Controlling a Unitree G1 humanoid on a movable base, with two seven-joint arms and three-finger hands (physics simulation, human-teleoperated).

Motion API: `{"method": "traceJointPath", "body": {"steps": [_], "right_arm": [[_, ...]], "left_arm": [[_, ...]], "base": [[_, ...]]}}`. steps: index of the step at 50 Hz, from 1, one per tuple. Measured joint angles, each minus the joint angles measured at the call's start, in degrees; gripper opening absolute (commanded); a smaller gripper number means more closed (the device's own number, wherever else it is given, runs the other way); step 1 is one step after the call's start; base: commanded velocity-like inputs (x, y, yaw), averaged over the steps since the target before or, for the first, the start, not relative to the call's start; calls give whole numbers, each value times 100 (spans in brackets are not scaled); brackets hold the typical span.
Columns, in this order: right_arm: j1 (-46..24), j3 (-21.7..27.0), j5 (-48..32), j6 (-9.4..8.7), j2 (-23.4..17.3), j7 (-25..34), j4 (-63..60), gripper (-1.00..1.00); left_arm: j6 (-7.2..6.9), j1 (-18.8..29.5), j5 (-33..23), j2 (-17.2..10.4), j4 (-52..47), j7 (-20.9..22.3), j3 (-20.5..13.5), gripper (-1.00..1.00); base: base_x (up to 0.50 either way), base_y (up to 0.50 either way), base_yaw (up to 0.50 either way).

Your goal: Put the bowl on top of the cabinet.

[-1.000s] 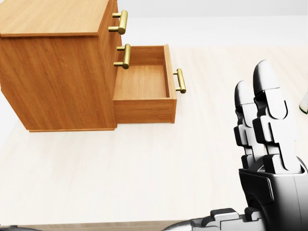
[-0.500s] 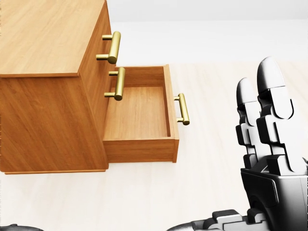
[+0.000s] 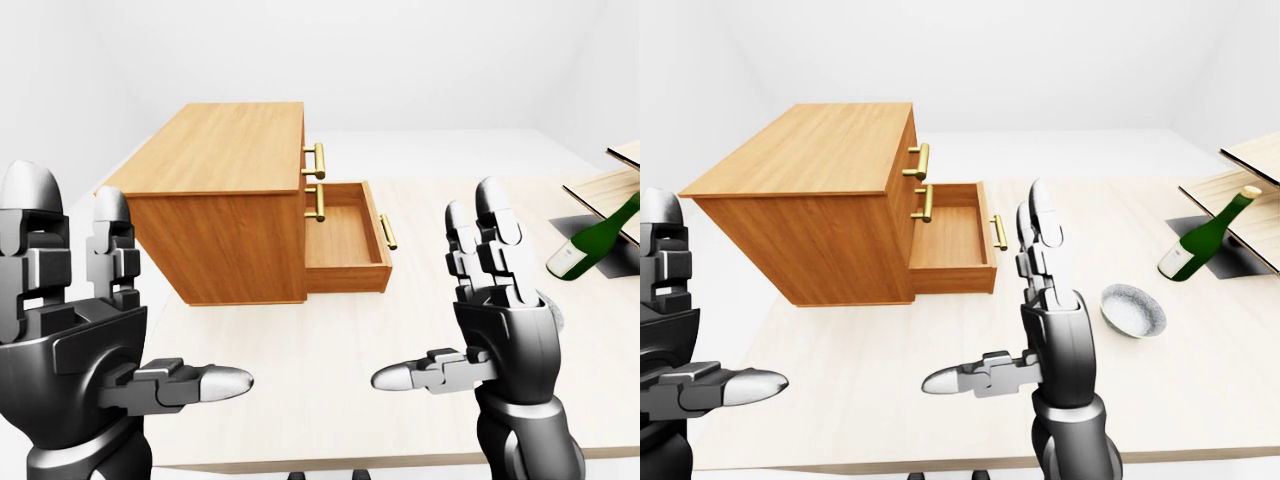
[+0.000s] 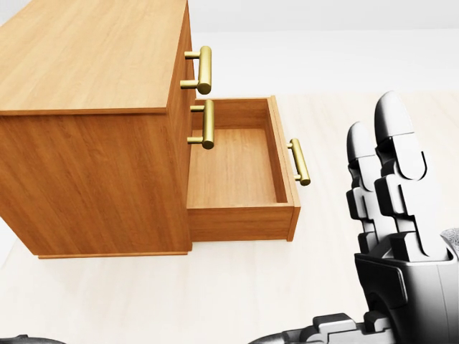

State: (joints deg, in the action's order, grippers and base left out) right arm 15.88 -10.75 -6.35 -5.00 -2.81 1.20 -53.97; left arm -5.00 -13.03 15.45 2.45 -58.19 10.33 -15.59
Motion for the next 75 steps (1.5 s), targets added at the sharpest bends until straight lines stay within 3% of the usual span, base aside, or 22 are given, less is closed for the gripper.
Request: {"method": "traceJointPath", "body": {"steps": [11,18,21,28,33,39,48,52,60,67,75], "right_arm": [[185,65,88,0,-37,2,-226,100],[503,668,270,0,-163,269,-416,100],[715,1093,684,0,-538,176,-464,100],[1446,2255,2569,0,-2418,-947,-529,100],[1867,3167,3588,0,-3235,-1281,-554,100],[2257,4466,4521,0,-3668,-1144,-572,100],[2150,6301,4967,0,-3660,-99,-587,100],[1802,6292,3686,0,-3581,1072,-223,100],[597,6368,947,0,-2741,3789,382,100],[-126,6523,-1218,0,-2274,3880,766,100],[-573,6593,-2593,0,-2043,3880,1109,100]], "left_arm": [[0,5,-19,-3,24,6,15,100],[0,13,-17,-7,32,2,7,100],[0,13,-16,-7,32,2,3,100],[0,15,-19,-8,42,5,-2,100],[0,24,-24,-10,49,0,-8,100],[0,24,-40,-11,58,-8,5,100],[0,55,-5,-20,39,-22,-42,100],[0,46,-25,-17,45,-24,-20,100],[0,-13,-95,-2,48,-12,67,100],[0,-23,-113,1,39,-6,87,100],[0,-5,-109,-2,31,-10,75,100]], "base": [[0,0,0],[0,0,0],[0,0,0],[0,0,0],[0,0,0],[0,0,0],[0,0,0],[0,0,0],[0,0,0],[0,0,0],[0,0,0]]}}
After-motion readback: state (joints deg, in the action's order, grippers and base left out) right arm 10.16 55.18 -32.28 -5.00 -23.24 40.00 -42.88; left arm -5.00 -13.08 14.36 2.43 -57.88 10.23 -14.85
